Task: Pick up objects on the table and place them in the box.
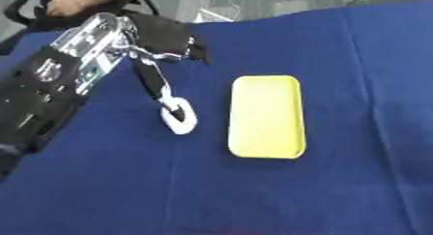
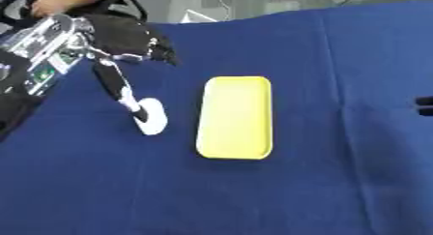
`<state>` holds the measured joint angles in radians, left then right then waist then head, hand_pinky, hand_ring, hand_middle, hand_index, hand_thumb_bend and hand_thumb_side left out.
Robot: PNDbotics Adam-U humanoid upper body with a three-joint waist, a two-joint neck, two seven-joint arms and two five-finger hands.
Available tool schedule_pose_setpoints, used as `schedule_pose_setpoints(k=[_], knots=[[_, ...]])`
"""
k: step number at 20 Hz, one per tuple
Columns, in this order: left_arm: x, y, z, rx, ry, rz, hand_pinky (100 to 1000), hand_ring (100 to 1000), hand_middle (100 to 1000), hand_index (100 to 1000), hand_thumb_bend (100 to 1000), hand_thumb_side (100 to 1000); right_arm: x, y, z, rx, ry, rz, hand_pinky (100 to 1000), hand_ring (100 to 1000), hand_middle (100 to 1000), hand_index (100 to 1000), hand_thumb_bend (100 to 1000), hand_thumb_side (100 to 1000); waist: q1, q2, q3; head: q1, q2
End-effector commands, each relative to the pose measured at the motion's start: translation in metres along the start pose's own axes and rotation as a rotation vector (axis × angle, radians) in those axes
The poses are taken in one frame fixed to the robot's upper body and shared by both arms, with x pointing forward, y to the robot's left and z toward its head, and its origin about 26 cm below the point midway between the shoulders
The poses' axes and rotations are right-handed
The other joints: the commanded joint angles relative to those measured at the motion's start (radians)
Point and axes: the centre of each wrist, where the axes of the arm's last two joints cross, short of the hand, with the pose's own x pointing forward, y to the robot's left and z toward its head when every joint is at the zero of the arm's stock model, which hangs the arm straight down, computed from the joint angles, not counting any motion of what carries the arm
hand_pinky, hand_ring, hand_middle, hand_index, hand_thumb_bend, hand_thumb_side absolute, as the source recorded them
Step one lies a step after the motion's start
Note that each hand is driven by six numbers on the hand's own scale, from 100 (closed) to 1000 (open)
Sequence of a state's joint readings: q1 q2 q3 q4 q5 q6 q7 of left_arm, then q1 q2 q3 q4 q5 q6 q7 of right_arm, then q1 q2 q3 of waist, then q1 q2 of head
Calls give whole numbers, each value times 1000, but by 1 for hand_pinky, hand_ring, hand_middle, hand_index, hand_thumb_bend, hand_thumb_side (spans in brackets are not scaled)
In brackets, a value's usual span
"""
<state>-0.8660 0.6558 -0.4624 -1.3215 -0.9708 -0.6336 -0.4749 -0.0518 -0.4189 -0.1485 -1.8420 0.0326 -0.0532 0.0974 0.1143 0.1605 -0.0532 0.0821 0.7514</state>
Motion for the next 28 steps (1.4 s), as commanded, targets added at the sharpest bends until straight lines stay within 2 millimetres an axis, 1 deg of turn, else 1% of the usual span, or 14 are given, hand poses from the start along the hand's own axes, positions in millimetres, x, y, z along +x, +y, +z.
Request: schedule_pose_setpoints(k=[1, 20, 28], knots=[[-8, 7, 9, -157, -102, -107, 883, 887, 822, 941, 863, 902, 7, -5, -4, 2, -29, 17, 671, 689, 886, 971, 295, 784, -5, -12, 0, 3, -11], [-1, -24, 0, -228, -134, -109, 880, 886, 822, 936, 868, 939, 8, -4, -5, 5, -32, 14, 671, 689, 886, 972, 292, 785, -8, -10, -1, 2, -15], [1, -31, -3, -240, -147, -106, 878, 884, 818, 931, 869, 944, 8, -4, -5, 6, -33, 12, 671, 688, 886, 972, 292, 784, -8, -9, -2, 1, -15]])
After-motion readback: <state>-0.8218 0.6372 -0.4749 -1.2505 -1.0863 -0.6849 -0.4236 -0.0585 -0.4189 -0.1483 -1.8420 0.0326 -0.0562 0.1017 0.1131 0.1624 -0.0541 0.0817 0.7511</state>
